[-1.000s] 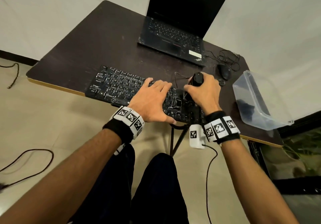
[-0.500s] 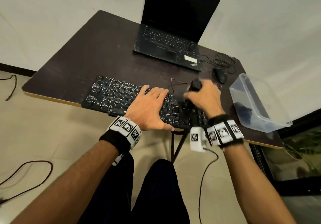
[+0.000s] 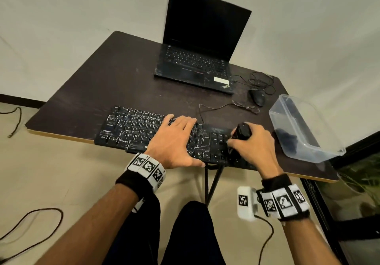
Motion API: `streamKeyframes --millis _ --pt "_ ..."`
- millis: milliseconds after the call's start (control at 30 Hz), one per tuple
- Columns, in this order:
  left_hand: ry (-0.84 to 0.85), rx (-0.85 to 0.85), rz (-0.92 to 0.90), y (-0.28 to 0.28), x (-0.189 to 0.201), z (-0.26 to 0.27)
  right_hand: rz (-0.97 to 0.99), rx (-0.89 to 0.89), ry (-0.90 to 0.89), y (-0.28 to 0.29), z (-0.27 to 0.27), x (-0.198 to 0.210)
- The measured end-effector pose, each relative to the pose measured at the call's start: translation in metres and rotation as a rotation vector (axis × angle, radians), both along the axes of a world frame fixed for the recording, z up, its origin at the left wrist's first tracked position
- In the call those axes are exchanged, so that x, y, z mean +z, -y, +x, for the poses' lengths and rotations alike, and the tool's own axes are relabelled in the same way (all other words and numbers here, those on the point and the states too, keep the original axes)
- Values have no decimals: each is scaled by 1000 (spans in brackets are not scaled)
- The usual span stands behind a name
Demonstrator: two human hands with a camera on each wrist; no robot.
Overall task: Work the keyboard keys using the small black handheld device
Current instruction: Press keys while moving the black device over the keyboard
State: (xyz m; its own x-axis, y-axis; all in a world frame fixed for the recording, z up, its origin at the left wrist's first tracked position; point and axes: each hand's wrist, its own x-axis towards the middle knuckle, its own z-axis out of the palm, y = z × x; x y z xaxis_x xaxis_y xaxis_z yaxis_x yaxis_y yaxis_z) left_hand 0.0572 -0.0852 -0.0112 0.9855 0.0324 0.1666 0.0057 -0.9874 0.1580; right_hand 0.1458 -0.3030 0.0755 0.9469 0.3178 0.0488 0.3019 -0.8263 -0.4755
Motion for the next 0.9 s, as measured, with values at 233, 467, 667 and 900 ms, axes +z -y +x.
streamKeyframes --millis 233,467,667,900 --pt "-7 -2 35 1 2 -3 119 -88 11 -30 46 5" --pt "8 4 25 4 2 0 31 120 40 -1 -27 -1" --pt "6 -3 25 20 2 8 131 20 45 -20 3 2" --pt "34 1 40 22 4 9 89 70 55 -11 -40 -9"
